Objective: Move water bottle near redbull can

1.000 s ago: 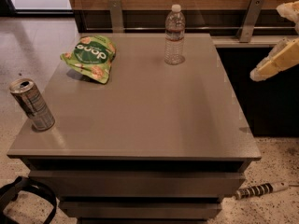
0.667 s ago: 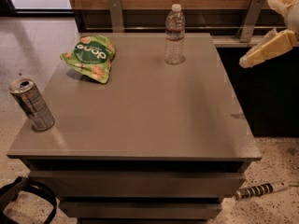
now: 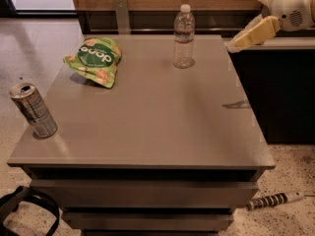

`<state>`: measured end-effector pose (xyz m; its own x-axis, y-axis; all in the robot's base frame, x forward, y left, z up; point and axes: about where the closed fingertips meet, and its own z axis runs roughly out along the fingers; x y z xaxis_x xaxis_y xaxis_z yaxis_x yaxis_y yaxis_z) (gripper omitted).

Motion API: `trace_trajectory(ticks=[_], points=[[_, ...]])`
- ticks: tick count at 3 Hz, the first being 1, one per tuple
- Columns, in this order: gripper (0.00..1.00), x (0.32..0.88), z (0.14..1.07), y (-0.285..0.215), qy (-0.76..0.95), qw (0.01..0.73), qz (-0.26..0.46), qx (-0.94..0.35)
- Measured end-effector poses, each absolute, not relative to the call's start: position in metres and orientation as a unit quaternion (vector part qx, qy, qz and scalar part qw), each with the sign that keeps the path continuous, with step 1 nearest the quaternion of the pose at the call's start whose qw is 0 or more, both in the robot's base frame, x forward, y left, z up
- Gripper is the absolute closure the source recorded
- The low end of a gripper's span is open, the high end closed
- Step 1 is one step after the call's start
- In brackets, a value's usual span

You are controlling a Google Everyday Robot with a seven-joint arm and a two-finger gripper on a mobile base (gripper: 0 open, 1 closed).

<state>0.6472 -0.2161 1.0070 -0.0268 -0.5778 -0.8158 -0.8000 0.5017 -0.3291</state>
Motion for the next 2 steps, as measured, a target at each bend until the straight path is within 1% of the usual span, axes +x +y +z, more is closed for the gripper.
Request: trace_trajectory(ticks=[1, 2], points=[[0.0, 0.647, 1.007, -0.216, 0.708, 0.5, 0.111, -0.487], [0.0, 0.664, 0.989, -0.205, 0.711, 0.501, 0.134, -0.475]])
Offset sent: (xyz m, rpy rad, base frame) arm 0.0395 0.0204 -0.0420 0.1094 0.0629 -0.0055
